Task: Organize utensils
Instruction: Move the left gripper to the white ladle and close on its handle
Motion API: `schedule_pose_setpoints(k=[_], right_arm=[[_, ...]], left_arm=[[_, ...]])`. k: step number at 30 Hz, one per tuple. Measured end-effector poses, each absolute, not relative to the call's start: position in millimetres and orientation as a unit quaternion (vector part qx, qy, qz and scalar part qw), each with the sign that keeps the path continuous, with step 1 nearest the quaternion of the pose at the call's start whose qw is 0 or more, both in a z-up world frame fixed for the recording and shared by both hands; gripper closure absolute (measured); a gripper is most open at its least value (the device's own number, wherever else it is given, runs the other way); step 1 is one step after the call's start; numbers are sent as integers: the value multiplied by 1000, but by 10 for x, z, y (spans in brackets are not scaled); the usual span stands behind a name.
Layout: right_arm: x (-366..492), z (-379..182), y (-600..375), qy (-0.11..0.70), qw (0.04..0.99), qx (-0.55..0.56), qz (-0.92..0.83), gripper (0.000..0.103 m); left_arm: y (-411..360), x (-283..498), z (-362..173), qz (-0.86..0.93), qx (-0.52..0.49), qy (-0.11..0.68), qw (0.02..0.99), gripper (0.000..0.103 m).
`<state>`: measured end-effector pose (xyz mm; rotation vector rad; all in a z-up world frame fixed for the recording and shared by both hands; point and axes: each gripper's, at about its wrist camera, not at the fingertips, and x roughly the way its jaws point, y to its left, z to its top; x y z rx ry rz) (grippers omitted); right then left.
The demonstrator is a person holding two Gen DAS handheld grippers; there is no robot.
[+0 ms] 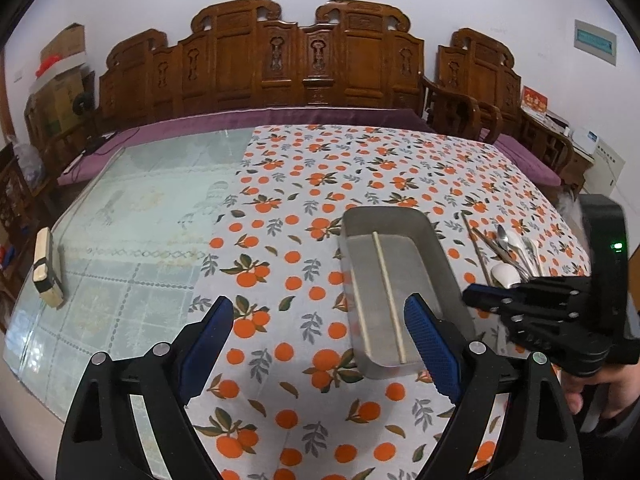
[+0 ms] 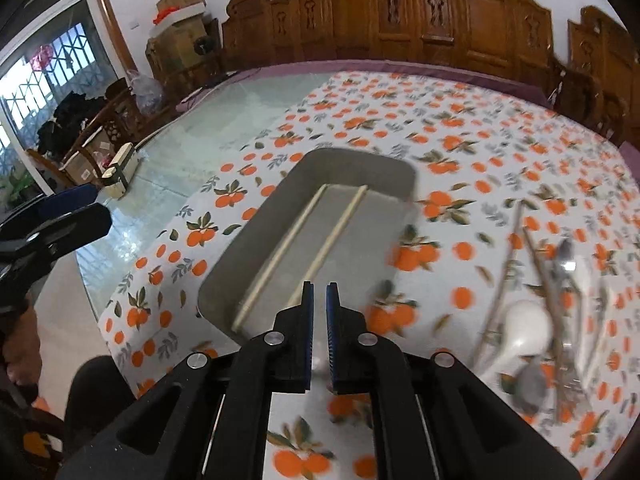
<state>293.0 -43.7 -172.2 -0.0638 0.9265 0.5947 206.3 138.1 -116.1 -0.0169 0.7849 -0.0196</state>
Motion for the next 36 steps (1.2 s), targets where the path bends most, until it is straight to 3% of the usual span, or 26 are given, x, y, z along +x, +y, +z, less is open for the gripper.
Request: schedule_pose_setpoints(k=[2, 4, 6, 27, 32, 34, 36], right_arm=[[2854, -1648, -607, 427, 861, -36, 274, 94], [2782, -1588, -802, 417, 869, -42, 264, 79], [2725, -1552, -1007, 408, 876, -51, 252, 74], [2670, -1852, -2570, 423, 892, -39, 154, 71], [2686, -1941, -2669, 430, 890, -43, 148, 71], [2703, -1968, -2694, 432, 889, -44, 147, 71], [2720, -2000, -2735, 436, 887, -39, 145, 71]], left_arm=[[1315, 2045, -1151, -15, -6, 381, 925, 19], [1226, 2039, -1144, -20, -1, 380, 925, 19], [1117, 2044, -1143, -26, 6, 381, 924, 19], [-431, 2347, -1580, -148, 16, 407, 901, 20], [-721, 2512, -1772, -174, 32, 430, 885, 42], [-806, 2606, -1838, -181, 33, 436, 881, 42], [-888, 2700, -1918, -184, 38, 442, 877, 49]])
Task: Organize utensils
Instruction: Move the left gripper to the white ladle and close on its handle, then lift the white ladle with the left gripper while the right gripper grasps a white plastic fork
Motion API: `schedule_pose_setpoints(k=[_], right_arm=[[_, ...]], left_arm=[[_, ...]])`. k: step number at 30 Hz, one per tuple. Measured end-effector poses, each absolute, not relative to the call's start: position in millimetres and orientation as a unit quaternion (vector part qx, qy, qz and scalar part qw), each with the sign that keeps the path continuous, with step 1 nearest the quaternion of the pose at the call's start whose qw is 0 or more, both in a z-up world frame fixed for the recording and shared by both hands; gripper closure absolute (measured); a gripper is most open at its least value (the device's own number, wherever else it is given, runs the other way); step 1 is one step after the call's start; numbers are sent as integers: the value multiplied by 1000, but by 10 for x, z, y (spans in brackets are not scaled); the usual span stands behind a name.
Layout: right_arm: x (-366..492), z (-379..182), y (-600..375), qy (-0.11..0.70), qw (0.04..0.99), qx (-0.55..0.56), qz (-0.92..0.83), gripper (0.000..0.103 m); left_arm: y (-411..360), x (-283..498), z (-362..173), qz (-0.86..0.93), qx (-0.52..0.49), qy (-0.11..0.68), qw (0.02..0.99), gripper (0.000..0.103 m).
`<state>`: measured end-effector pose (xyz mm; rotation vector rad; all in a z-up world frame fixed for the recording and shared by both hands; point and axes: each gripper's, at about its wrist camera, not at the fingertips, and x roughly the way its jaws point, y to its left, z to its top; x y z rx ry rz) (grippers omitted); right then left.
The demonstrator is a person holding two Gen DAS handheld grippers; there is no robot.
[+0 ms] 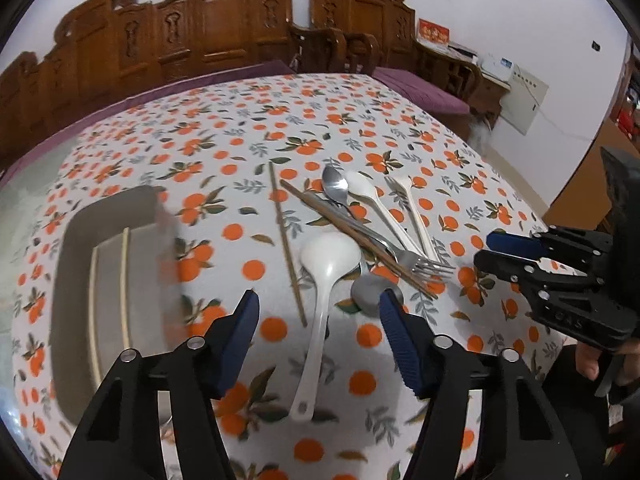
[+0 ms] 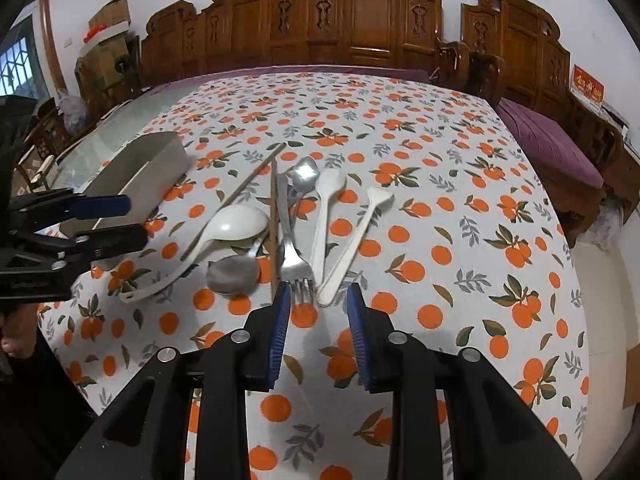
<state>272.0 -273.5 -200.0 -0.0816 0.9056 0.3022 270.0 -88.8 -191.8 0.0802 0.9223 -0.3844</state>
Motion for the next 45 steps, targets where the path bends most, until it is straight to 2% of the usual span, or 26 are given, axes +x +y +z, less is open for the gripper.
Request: schedule_pose_setpoints(k=[1, 6, 10, 15, 17, 18, 21, 28, 29, 32, 45], right_arm=[[2731, -2018, -2756, 438, 887, -36, 144, 71], [2794, -2093, -2821, 444, 885, -23, 139, 71], [2836, -2158, -2813, 449, 883, -25, 133, 71], [2889, -2234, -2779, 456, 880, -32, 130, 71], [2908, -2260, -2769, 459, 879, -35, 126, 67], [2913, -2262, -2773, 459, 879, -35, 125, 60], [2936, -2261, -2794, 461, 879, -31, 121, 58], [3006, -2224, -2796, 464, 877, -36, 118, 58], [3016, -2226, -2800, 465, 877, -36, 117, 58], [3083, -2252, -2818, 471, 874, -27, 115, 58], [3675, -2375, -2800, 491, 867, 2, 80, 58]], left_arm=[[-907, 2726, -1941, -186, 40, 445, 875, 55], [-999, 2901, -2175, -192, 37, 466, 863, 61], [-1039, 2962, -2370, -193, 37, 483, 853, 70], [-1082, 2990, -2432, -191, 46, 481, 854, 73], [-1091, 2997, -2426, -195, 45, 481, 853, 84], [-1104, 3004, -2429, -195, 47, 481, 854, 84], [-1117, 3010, -2428, -194, 55, 479, 855, 88], [-1087, 3037, -2486, -195, 45, 489, 849, 88], [-1089, 3033, -2480, -196, 45, 488, 849, 92], [-1062, 3019, -2466, -196, 37, 483, 853, 94], [-882, 2912, -2047, -210, 14, 448, 869, 94]])
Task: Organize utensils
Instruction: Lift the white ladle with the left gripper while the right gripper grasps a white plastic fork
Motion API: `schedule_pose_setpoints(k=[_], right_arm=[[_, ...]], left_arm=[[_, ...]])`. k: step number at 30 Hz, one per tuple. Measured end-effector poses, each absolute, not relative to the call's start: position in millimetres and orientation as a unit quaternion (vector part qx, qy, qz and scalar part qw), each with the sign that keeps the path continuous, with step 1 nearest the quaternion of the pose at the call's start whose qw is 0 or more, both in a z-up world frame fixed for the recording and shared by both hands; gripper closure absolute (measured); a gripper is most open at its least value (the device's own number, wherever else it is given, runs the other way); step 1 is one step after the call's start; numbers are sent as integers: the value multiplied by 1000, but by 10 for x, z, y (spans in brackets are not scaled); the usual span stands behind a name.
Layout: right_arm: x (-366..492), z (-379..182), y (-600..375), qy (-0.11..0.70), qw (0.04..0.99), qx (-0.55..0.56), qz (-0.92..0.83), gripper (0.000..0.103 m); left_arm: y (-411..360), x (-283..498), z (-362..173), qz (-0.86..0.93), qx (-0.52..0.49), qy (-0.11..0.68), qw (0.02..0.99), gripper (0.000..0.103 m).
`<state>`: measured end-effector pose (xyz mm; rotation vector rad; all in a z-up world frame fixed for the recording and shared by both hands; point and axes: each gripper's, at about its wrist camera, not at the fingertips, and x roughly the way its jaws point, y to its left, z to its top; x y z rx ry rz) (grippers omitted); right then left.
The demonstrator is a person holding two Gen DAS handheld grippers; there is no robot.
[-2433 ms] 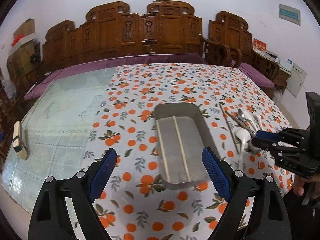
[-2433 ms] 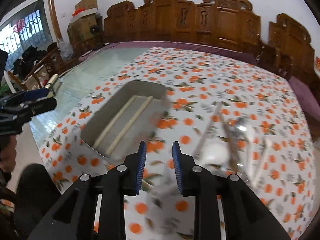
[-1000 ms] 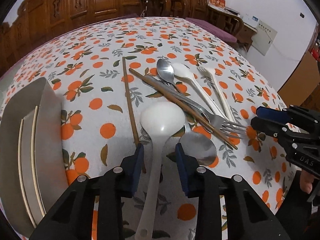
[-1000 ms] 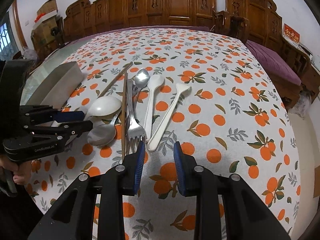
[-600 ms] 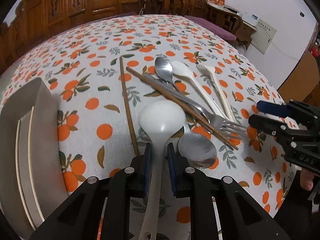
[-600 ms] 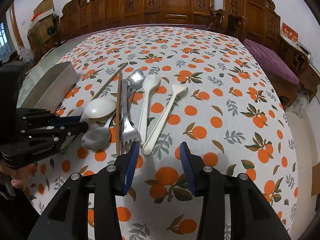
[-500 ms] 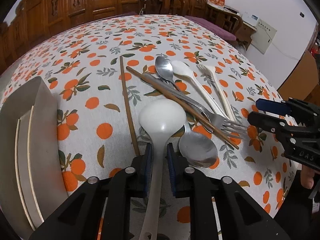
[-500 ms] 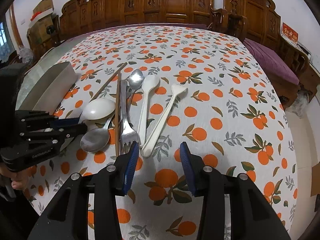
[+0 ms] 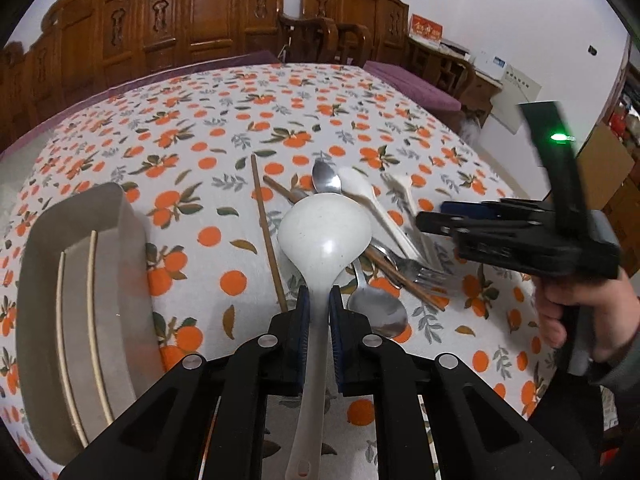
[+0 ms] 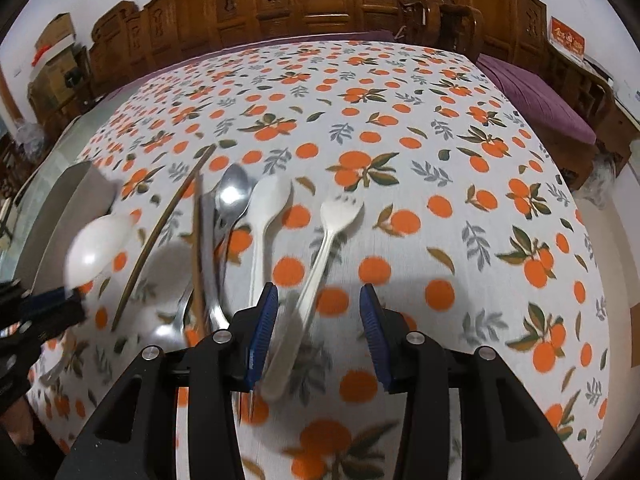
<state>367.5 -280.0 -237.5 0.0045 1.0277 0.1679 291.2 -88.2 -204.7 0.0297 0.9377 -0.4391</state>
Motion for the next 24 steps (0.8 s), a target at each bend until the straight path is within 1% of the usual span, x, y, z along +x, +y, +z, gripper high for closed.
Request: schedule_pose_setpoints(k=[5, 7, 11, 13, 15, 17, 18, 19, 20, 24], right_arm=[[3899, -2433, -2746, 497, 865, -5, 65, 58], [3963, -2442, -2727, 499, 865, -10, 58, 62], [4061, -2469, -2721, 505, 862, -23, 34, 67], [4084, -2489, -2744, 509, 860, -24, 27, 72], [4092, -2506, -2769, 513, 858, -22, 26, 74], [4083, -2507, -2774, 514, 857, -24, 24, 79], [4076, -2506, -2781, 515, 857, -25, 24, 85], [4066, -2504, -2787, 515, 856, -26, 24, 94], [4054, -2503, -2789, 516, 856, -29, 23, 96], [3988, -2458, -2816, 508, 860, -39, 21, 96]], left_arm=[[-783, 2906, -1943, -209, 3, 440, 873, 94], [-757, 2908, -1916, -208, -1, 438, 874, 94], [-742, 2879, -1860, -206, 3, 431, 879, 94], [-728, 2861, -1831, -205, 6, 427, 881, 94], [-702, 2844, -1798, -204, 6, 423, 883, 94], [-674, 2832, -1769, -203, 5, 421, 884, 94], [-659, 2825, -1757, -203, 5, 420, 885, 94], [-640, 2812, -1733, -202, 6, 418, 886, 94], [-614, 2800, -1705, -200, 8, 415, 887, 94], [-497, 2790, -1606, -194, 6, 406, 893, 94]])
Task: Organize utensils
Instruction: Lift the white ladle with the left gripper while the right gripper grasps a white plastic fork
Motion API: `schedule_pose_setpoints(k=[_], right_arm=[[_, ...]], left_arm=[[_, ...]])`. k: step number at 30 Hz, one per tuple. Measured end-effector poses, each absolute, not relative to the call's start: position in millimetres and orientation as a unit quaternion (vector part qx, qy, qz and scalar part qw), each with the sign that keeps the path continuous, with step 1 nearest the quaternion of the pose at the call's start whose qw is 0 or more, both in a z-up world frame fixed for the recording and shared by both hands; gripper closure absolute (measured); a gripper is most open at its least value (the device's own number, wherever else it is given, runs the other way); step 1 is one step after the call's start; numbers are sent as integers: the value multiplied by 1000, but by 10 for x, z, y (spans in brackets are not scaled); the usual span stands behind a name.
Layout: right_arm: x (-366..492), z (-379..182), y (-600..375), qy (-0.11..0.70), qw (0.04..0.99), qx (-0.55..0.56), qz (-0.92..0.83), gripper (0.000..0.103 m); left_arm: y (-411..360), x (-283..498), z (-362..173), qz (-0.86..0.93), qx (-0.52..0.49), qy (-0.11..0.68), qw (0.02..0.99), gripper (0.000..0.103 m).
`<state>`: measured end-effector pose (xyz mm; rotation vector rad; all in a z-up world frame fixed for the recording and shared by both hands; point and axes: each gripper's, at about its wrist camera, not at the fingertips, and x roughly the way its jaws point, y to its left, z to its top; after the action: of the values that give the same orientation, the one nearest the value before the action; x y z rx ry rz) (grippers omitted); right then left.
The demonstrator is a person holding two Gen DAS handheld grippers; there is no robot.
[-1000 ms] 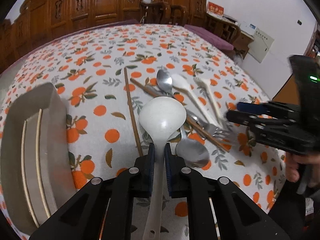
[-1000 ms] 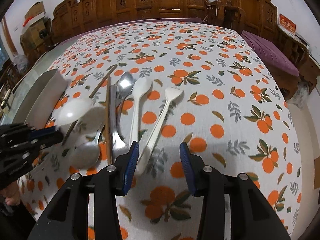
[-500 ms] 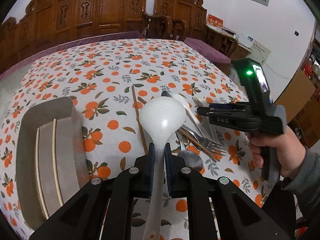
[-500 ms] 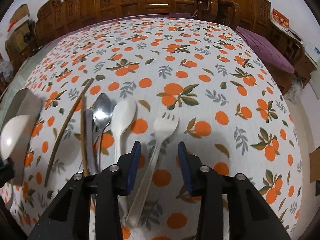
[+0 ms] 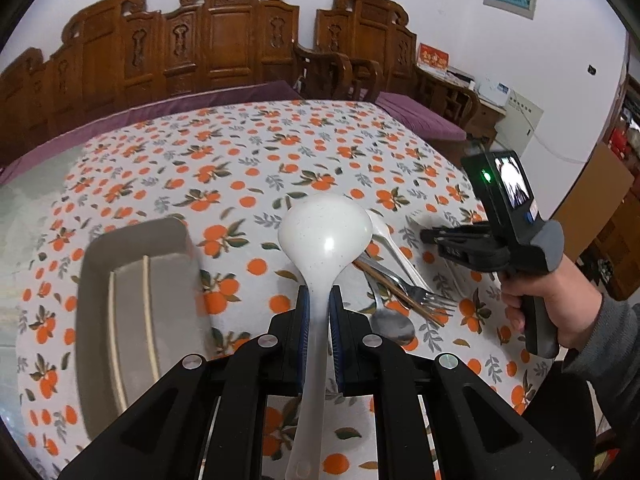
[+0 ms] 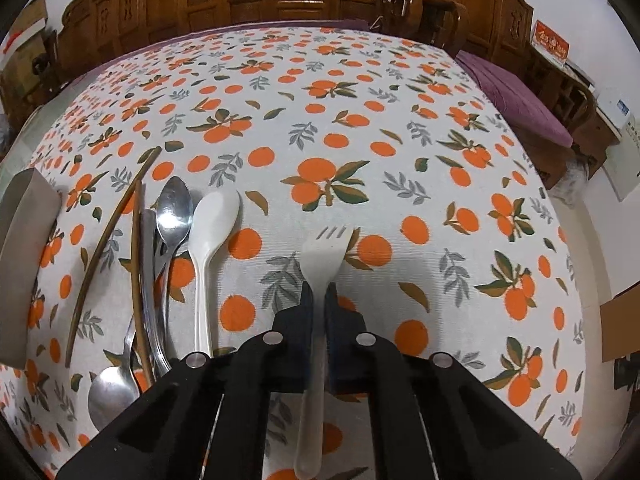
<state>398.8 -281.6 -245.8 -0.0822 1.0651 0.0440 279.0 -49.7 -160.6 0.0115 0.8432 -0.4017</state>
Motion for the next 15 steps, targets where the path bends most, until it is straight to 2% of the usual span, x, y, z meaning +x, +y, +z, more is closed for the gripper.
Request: schedule_pose_setpoints(k=[15], right_arm=[[3652, -1927, -2495, 450, 887, -40, 93, 96]], left_arm=[[-182, 2699, -1381, -161, 7, 383, 910, 94]])
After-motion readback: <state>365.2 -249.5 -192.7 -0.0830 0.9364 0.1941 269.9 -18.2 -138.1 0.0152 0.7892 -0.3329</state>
